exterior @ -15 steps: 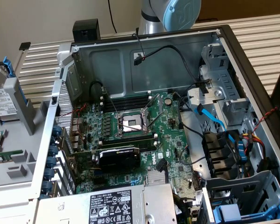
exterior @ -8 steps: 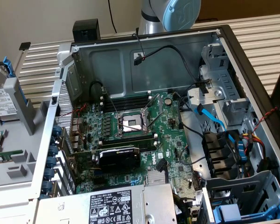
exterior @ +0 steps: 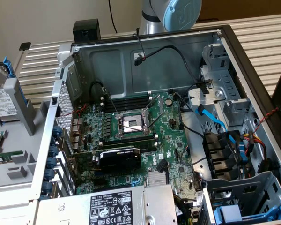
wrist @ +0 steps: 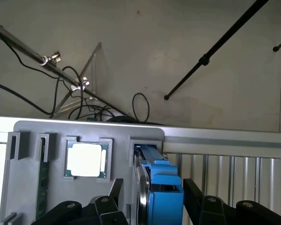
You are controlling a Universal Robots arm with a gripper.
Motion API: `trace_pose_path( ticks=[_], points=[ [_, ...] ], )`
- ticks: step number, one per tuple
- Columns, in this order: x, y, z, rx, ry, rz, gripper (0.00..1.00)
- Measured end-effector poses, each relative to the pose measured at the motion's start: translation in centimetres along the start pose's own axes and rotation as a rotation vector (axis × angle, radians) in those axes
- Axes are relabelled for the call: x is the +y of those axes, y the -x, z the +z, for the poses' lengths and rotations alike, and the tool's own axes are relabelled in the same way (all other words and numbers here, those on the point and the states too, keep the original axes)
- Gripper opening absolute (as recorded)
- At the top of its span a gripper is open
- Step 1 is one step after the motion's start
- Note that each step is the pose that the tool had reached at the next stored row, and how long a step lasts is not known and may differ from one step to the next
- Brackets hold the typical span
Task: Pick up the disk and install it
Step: 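Pick up the disk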
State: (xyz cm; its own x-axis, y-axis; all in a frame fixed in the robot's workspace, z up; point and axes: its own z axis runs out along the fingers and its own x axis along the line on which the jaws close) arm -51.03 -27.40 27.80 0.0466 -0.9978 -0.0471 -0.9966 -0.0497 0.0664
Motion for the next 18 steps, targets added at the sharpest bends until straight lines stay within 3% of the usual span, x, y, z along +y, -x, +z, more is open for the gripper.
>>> trace_pose_path(
  ticks=[5, 6, 16, 17, 18],
  points=[
    [0.00, 0.00, 0.00, 0.0000, 0.0012, 0.000, 0.60],
    [0.00, 0.00, -0.01, 0.0000, 0.0013, 0.000, 0.53],
    [-0.01, 0.10, 0.00, 0.0000, 0.0012, 0.000, 0.50],
    [-0.01, 0.10, 0.00, 0.0000, 0.0012, 0.000, 0.43],
    [-0.01, 0.10, 0.00, 0.0000, 0.0012, 0.000, 0.43]
  ],
)
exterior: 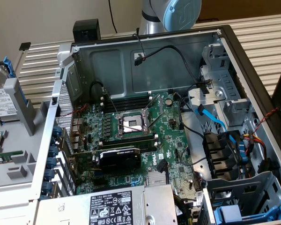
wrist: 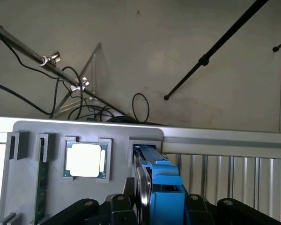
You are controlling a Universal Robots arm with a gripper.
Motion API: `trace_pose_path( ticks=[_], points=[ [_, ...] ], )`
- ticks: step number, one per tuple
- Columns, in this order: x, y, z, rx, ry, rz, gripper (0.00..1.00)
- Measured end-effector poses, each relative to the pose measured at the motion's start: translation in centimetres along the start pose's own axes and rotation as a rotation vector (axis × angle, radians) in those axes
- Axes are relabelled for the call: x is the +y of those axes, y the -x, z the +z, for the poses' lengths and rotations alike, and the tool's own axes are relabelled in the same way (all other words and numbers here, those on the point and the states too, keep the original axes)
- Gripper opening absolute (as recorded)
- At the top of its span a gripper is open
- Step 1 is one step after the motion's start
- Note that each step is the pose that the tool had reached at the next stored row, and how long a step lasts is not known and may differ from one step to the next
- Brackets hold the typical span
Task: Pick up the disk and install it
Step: 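Pick up the disk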
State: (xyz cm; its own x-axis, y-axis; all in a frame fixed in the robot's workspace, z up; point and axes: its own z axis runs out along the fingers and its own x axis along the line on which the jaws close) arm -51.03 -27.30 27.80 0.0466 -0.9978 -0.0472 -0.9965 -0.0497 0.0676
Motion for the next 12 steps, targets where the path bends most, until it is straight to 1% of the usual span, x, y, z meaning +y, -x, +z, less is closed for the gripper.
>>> trace_pose_path(
  ticks=[4, 6, 10, 12],
  points=[
    [0.00, 0.00, 0.00, 0.0003, 0.0000, 0.000, 0.43],
    [0.00, 0.00, 0.00, -0.0001, 0.0000, 0.000, 0.38],
    [0.02, 0.00, 0.00, 0.0000, 0.0000, 0.000, 0.38],
    [0.05, 0.01, -0.02, 0.0010, 0.0000, 0.000, 0.38]
  ],
)
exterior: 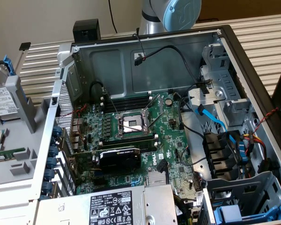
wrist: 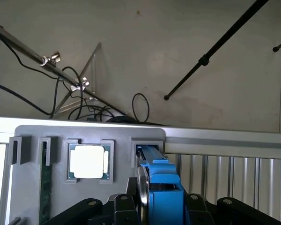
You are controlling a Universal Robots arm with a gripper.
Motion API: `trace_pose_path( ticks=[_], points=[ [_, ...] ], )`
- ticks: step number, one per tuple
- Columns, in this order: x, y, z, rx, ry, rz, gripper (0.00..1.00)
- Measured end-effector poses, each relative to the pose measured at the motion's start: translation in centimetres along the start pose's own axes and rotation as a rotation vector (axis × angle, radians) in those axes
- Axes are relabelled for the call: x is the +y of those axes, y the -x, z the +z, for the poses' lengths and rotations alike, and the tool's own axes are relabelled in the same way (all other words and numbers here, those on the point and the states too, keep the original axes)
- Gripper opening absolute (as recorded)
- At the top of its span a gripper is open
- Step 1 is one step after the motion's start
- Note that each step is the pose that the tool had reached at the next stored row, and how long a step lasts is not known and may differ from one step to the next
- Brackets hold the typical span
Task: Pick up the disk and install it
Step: 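Pick up the disk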
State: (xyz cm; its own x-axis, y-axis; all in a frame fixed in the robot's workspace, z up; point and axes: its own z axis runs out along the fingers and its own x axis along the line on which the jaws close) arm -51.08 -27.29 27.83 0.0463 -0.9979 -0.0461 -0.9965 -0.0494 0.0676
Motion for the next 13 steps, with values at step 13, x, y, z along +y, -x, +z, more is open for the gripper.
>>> trace_pose_path(
  ticks=[13],
  points=[
    [0.04, 0.01, -0.26, 0.0113, 0.0007, 0.001, 0.38]
  ],
)
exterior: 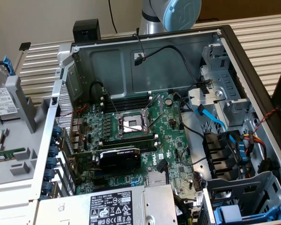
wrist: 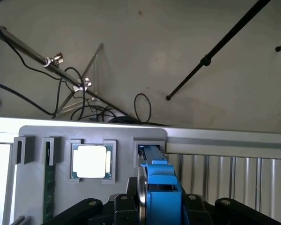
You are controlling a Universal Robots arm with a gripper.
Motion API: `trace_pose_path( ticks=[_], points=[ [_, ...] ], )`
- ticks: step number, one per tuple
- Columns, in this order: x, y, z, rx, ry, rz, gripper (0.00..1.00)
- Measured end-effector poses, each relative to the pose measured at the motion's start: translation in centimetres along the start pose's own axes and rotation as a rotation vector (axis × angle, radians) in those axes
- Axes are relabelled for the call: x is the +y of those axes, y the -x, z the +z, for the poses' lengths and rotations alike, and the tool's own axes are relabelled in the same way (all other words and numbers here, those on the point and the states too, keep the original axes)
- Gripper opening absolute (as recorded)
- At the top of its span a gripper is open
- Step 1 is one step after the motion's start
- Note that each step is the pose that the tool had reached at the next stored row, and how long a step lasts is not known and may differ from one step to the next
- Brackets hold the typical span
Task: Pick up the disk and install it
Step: 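Pick up the disk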
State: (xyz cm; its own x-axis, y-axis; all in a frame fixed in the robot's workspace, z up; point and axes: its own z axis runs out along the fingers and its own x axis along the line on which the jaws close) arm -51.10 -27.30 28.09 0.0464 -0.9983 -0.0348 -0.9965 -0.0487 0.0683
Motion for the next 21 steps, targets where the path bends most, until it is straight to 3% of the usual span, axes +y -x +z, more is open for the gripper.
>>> trace_pose_path(
  ticks=[21],
  points=[
    [0.06, 0.03, -0.83, 0.0245, 0.0009, 0.002, 0.38]
  ],
)
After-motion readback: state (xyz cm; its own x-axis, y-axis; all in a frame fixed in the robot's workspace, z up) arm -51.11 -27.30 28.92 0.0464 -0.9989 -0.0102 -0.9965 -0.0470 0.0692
